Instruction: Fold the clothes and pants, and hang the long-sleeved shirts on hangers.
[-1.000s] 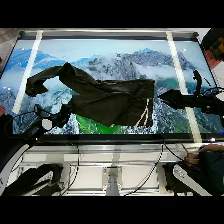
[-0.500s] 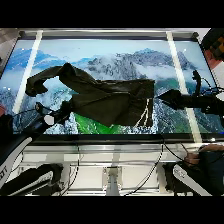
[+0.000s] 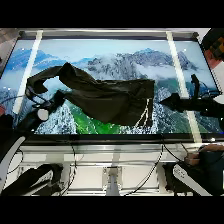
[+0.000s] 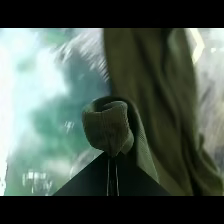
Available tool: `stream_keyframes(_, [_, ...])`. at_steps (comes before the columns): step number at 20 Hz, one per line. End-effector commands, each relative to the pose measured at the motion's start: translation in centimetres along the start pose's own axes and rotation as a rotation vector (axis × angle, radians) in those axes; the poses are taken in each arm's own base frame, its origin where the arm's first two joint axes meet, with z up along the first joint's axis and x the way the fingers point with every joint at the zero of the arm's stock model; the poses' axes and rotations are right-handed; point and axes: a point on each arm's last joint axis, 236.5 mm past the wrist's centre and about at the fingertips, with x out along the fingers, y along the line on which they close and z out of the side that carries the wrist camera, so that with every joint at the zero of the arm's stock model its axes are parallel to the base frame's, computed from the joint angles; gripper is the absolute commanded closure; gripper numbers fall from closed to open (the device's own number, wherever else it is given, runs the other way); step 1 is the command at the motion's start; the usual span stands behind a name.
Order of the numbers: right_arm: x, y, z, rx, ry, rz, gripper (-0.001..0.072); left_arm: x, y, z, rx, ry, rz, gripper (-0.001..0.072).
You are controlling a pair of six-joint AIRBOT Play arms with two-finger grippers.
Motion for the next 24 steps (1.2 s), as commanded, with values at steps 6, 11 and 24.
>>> stream_keyframes(6, [2.6,-7.5,-8.8,0.137,0.192,-0.133,0.029,-7.4,3.7,6.2,0.386,-0.077,0.192,0.0703])
stream_keyframes(11, [3.9,-8.4,-7.9,0.037,0.159,-0.213,0.0277,-8.1,3.2,6.8,0.407,-0.101,0.186,0.0703])
stream_keyframes(24, [8.2,-6.0,-8.2,-0.014,0.276,-0.153,0.0689,-8.4,3.9,7.6,0.506,-0.122,0.227,0.0703])
